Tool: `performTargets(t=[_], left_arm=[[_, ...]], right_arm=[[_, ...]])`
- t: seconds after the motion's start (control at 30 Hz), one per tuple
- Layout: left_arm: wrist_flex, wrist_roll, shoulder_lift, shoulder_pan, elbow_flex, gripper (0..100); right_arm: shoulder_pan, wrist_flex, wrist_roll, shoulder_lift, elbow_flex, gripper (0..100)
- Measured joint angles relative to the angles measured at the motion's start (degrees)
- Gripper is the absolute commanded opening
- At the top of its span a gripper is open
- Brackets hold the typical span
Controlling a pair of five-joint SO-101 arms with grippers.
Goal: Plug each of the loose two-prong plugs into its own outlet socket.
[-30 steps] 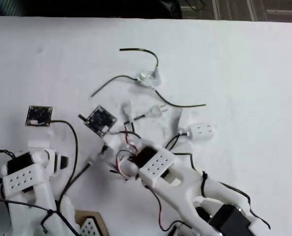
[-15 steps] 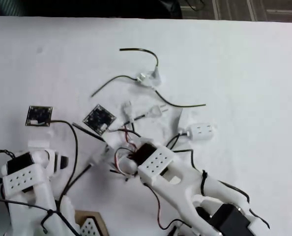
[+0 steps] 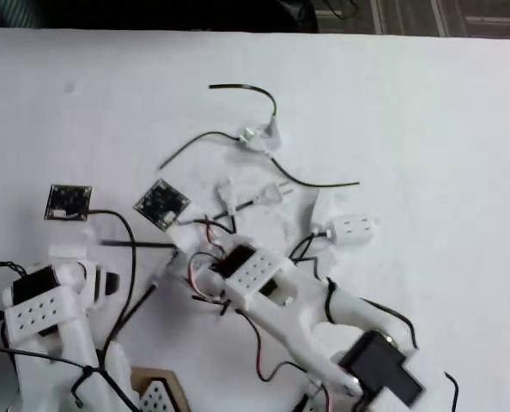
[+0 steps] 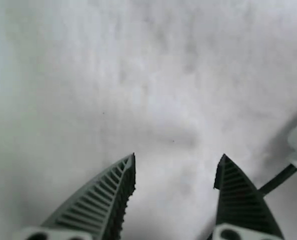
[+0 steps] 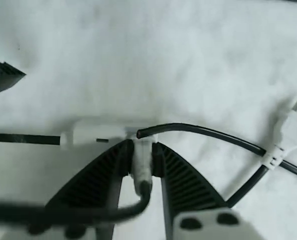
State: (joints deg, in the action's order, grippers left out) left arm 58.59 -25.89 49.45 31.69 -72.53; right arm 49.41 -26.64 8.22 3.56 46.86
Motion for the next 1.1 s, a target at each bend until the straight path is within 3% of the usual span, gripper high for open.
performTargets(t=[0.5,0.7,0.93,1.1], left_arm=[[0.0,0.0,0.0,0.0,0.0,26],[0.0,0.0,0.0,0.0,0.0,26],[0.0,0.0,0.0,0.0,0.0,26],[0.0,0.0,0.0,0.1,0.0,26]], right_arm=[[0.8,-2.8,0.0,-4.0,-4.4,1.6],[0.8,-5.8,-2.0,3.9,-3.5,1.6],[-4.7,-15.6,-2.5,15.6,-8.6,1.6],[-11.2,-16.7,-2.5,16.2,-15.4,1.6]])
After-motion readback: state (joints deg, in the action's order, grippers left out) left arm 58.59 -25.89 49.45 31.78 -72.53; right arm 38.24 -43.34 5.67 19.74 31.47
